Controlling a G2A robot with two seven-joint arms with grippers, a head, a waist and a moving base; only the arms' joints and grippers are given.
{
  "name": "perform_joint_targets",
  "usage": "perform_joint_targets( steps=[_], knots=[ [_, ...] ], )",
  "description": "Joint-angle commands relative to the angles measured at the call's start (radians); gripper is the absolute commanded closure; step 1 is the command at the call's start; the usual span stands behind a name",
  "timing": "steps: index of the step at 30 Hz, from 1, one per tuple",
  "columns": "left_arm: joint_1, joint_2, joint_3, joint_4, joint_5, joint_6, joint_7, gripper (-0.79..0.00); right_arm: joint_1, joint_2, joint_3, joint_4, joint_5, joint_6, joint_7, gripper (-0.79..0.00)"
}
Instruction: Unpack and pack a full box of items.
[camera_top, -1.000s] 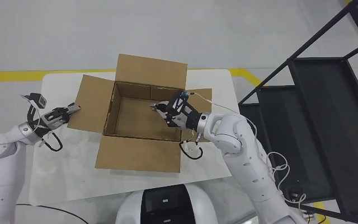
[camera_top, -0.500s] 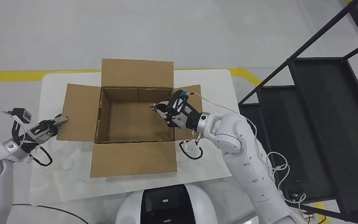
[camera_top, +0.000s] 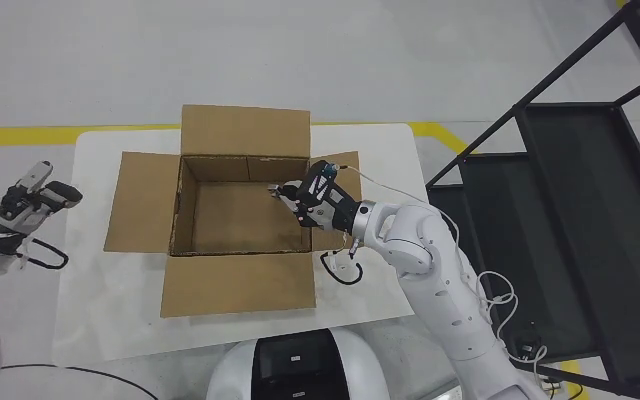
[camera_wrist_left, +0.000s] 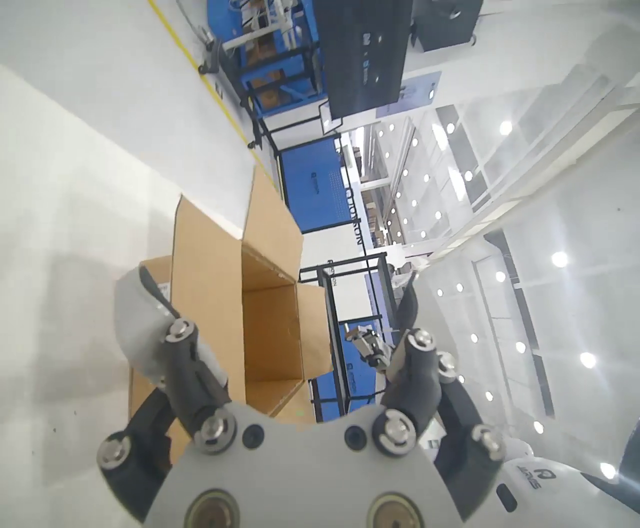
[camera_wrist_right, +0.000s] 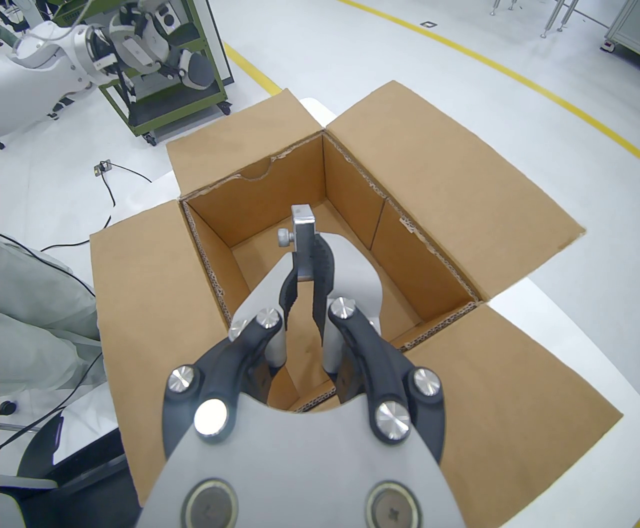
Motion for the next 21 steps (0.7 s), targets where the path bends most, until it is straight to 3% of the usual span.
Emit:
perform_joint_targets(
  steps=[1,6,11,16,21],
  knots=[
    [0.007,-0.002,-0.002,-0.030,-0.016,-0.011,0.020,-0.785,-0.001,0.001,0.000,-0.006,0.010,0.011,-0.018,0.000],
    [0.020,-0.006,0.016,-0.092,-0.032,-0.023,0.018,-0.785,-0.043,0.019,0.115,-0.046,0.131,-0.004,-0.005,0.000],
    [-0.001,-0.008,0.055,-0.103,-0.066,0.001,-0.028,-0.785,-0.163,0.045,0.305,-0.102,0.219,0.020,0.025,0.000],
    [-0.049,-0.011,0.105,-0.083,-0.080,0.012,-0.078,-0.785,-0.290,0.059,0.441,-0.116,0.221,0.078,-0.014,0.000],
    [-0.095,-0.015,0.152,-0.069,-0.114,0.021,-0.123,-0.785,-0.413,0.064,0.495,-0.100,0.183,0.138,-0.077,0.000]
  ],
)
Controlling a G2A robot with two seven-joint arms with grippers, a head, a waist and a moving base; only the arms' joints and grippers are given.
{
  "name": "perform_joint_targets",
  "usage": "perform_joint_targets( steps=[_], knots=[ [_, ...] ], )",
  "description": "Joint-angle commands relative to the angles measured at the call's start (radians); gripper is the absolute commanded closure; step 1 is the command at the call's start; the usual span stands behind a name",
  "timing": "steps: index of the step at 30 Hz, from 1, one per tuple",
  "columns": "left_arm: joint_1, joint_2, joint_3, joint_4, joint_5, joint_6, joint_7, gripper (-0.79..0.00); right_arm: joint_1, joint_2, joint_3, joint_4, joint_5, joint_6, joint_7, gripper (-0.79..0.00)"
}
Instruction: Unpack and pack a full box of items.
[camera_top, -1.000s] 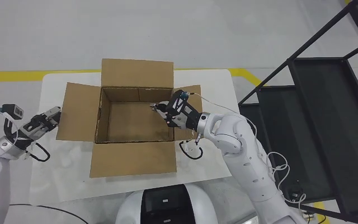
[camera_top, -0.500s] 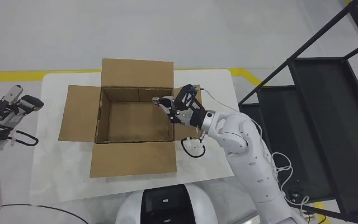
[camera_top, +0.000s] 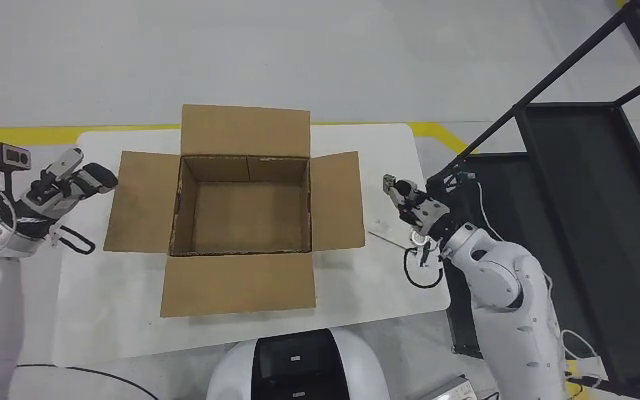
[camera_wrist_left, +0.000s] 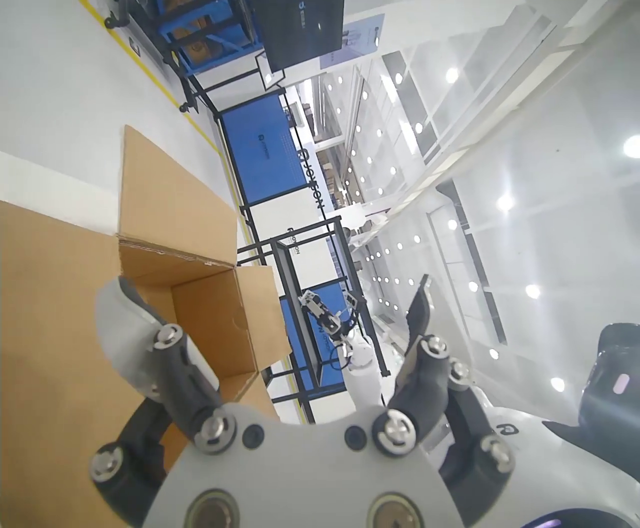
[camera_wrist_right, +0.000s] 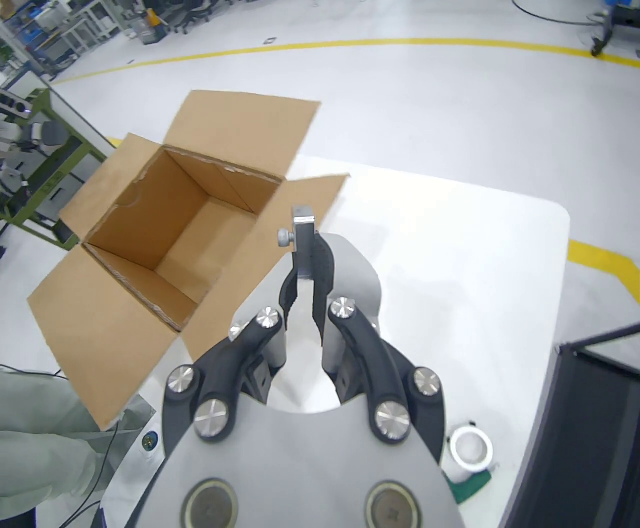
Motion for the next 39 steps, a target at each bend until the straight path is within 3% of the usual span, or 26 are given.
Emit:
perform_joint_targets(
  steps=[1,7,17,25,33,38,39],
  knots=[
    [-0.014,-0.001,0.013,0.002,-0.017,0.003,-0.014,-0.785,-0.039,0.002,0.008,0.010,-0.025,0.013,0.004,0.000],
    [-0.049,-0.006,0.039,-0.006,-0.060,0.002,-0.016,-0.785,-0.085,0.010,-0.012,0.065,-0.146,0.078,0.081,0.000],
    [-0.037,-0.013,0.032,-0.052,-0.080,0.018,0.093,-0.785,-0.048,0.023,-0.117,0.181,-0.329,0.100,0.241,0.000],
    [-0.037,-0.013,0.032,-0.052,-0.080,0.018,0.093,-0.785,-0.005,0.029,-0.186,0.227,-0.439,0.114,0.288,0.000],
    [-0.037,-0.013,0.032,-0.052,-0.080,0.018,0.093,-0.785,0.061,0.027,-0.231,0.310,-0.453,0.185,0.302,0.000],
    [-0.037,-0.013,0.032,-0.052,-0.080,0.018,0.093,-0.785,0.114,0.029,-0.247,0.371,-0.407,0.142,0.328,0.000],
    [-0.037,-0.013,0.032,-0.052,-0.080,0.018,0.093,-0.785,0.120,0.030,-0.246,0.376,-0.395,0.133,0.332,-0.182]
  ],
)
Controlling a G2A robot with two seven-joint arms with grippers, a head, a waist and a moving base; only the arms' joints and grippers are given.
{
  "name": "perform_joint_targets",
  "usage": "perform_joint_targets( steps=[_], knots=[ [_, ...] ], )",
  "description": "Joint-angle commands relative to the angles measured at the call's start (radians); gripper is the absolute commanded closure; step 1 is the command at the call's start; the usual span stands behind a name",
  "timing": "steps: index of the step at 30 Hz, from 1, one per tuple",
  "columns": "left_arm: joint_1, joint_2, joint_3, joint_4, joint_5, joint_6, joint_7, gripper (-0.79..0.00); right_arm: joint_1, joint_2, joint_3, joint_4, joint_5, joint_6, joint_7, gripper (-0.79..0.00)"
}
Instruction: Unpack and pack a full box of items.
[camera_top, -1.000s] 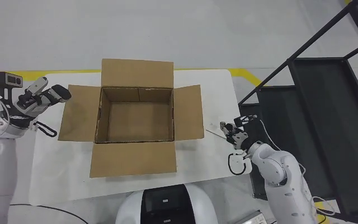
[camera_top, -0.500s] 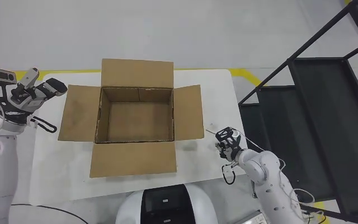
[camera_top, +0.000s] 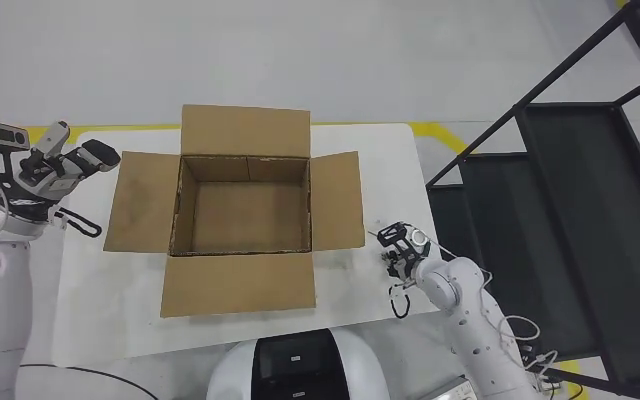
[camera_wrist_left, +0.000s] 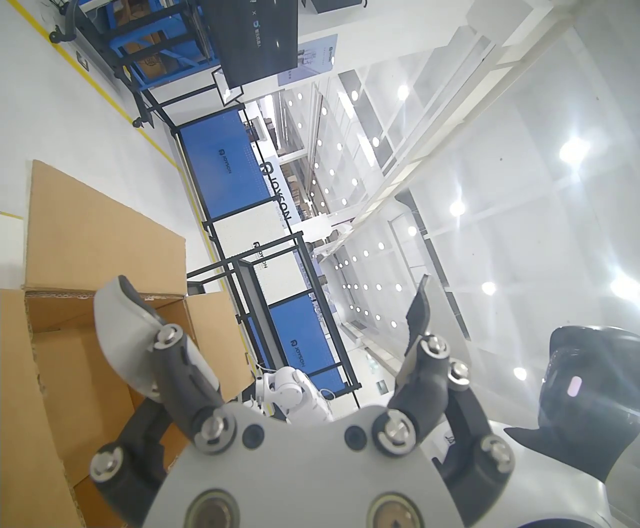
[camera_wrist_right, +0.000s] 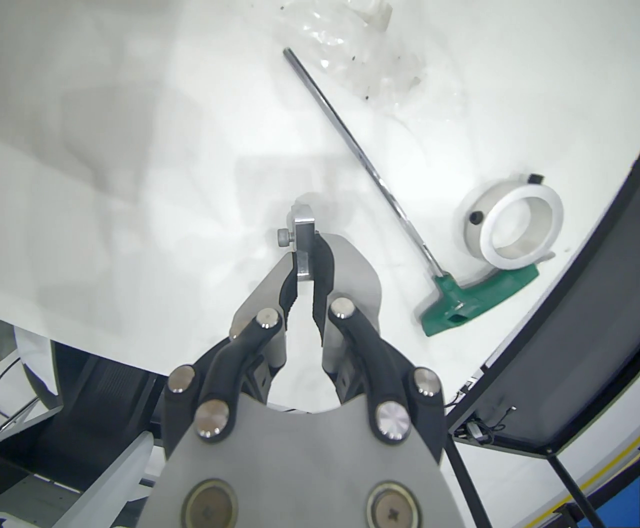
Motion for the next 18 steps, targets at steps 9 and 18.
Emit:
perform_joint_targets(
  steps=[9,18],
  knots=[
    [0.000,0.000,0.000,0.000,0.000,0.000,0.000,-0.785,-0.018,0.011,0.033,-0.036,0.137,-0.052,0.044,-0.785],
    [0.000,0.000,0.000,0.000,0.000,0.000,0.000,-0.785,-0.164,0.030,0.231,-0.100,0.635,-0.255,-0.092,-0.785]
  ],
)
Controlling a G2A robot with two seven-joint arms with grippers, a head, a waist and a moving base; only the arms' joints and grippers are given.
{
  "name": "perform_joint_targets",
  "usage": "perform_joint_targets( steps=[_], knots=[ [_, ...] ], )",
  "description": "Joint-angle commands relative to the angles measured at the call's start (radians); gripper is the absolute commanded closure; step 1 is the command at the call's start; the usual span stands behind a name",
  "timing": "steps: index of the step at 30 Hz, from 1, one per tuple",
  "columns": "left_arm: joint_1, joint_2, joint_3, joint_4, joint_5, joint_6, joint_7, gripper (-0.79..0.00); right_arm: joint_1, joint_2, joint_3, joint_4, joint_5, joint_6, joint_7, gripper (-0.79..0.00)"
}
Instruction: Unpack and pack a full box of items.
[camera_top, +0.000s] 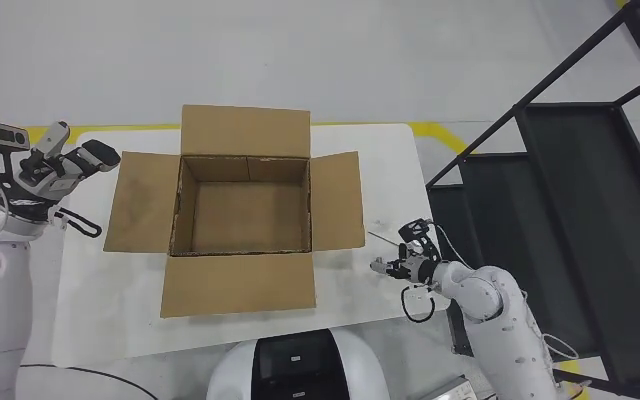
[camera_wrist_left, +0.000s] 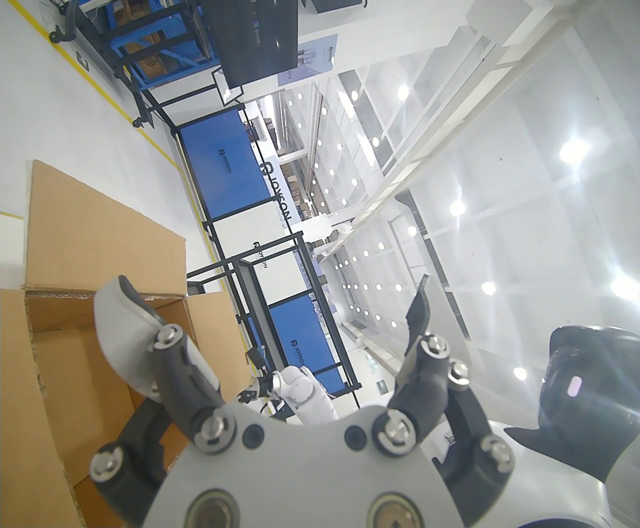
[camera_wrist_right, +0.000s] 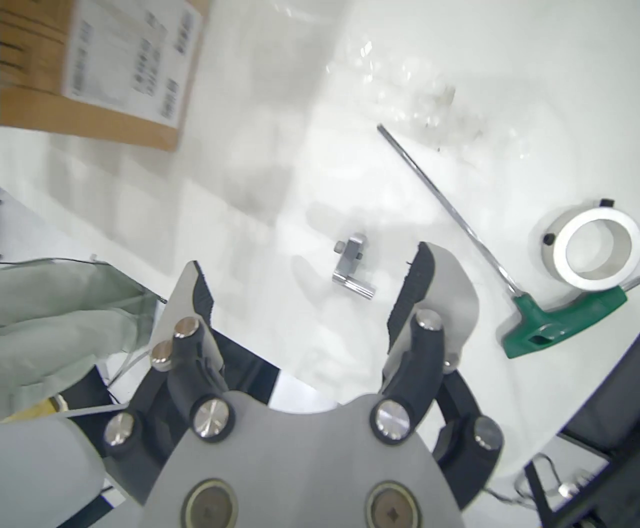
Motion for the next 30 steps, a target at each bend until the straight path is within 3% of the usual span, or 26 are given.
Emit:
perform_joint_targets(
  steps=[1,9,24,30],
  knots=[
    [0.000,0.000,0.000,0.000,0.000,0.000,0.000,-0.785,-0.035,0.005,0.039,-0.013,0.102,-0.052,-0.018,-0.785],
    [0.000,0.000,0.000,0.000,0.000,0.000,0.000,-0.785,-0.063,0.020,0.054,-0.039,0.170,-0.148,-0.028,-0.785],
    [0.000,0.000,0.000,0.000,0.000,0.000,0.000,-0.785,-0.063,0.020,0.054,-0.039,0.170,-0.148,-0.028,-0.785],
    [0.000,0.000,0.000,0.000,0.000,0.000,0.000,-0.785,-0.020,0.028,0.017,0.054,-0.025,-0.184,-0.099,-0.785]
  ],
)
